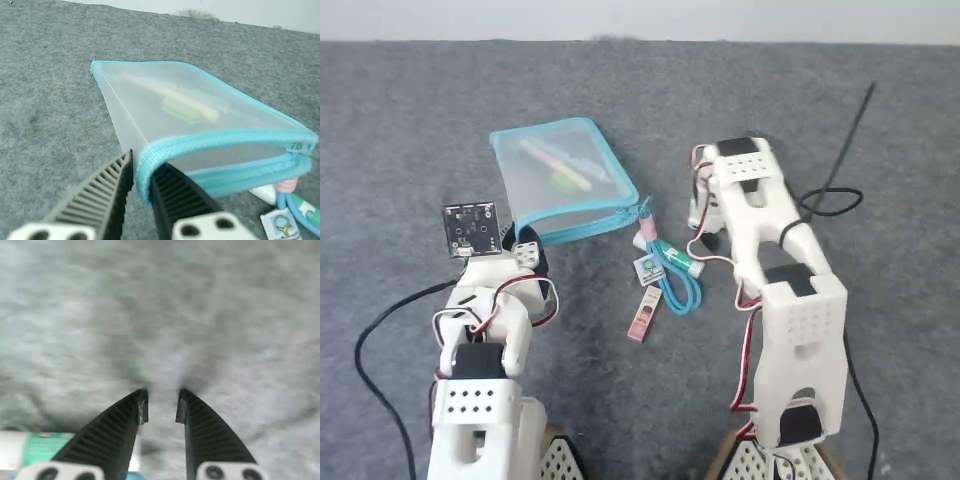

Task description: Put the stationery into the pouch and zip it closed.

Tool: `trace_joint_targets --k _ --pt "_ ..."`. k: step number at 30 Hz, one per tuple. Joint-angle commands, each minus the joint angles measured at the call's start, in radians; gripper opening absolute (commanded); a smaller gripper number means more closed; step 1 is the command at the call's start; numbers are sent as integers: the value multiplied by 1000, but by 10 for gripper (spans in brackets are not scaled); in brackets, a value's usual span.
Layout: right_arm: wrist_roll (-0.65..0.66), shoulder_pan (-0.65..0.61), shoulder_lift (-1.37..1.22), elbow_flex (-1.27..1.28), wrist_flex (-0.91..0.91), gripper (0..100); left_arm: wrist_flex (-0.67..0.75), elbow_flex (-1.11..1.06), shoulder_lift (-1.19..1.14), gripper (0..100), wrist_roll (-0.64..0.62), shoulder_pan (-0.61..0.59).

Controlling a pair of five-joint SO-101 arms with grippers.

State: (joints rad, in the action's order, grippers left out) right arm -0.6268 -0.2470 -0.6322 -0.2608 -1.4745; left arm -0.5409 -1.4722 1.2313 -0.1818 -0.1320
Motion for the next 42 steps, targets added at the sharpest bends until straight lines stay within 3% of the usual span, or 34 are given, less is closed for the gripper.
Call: trace_joint_targets --k 1,4,10,13,28,36,42 --pt "72 22 116 -51 -70 110 35 22 3 12 8 8" --pt "213 10 168 -49 -77 110 35 22 3 12 8 8" --pt "770 -87 220 -49 -65 110 35 22 3 12 8 8" --pt "945 -136 219 -48 -22 112 37 21 3 12 8 8" --pt "1289 -182 219 87 88 113 38 25 3 12 9 9" --pt "1341 -185 219 195 140 113 38 25 3 12 9 9" --pt "1332 -188 248 167 50 113 38 25 3 12 9 9"
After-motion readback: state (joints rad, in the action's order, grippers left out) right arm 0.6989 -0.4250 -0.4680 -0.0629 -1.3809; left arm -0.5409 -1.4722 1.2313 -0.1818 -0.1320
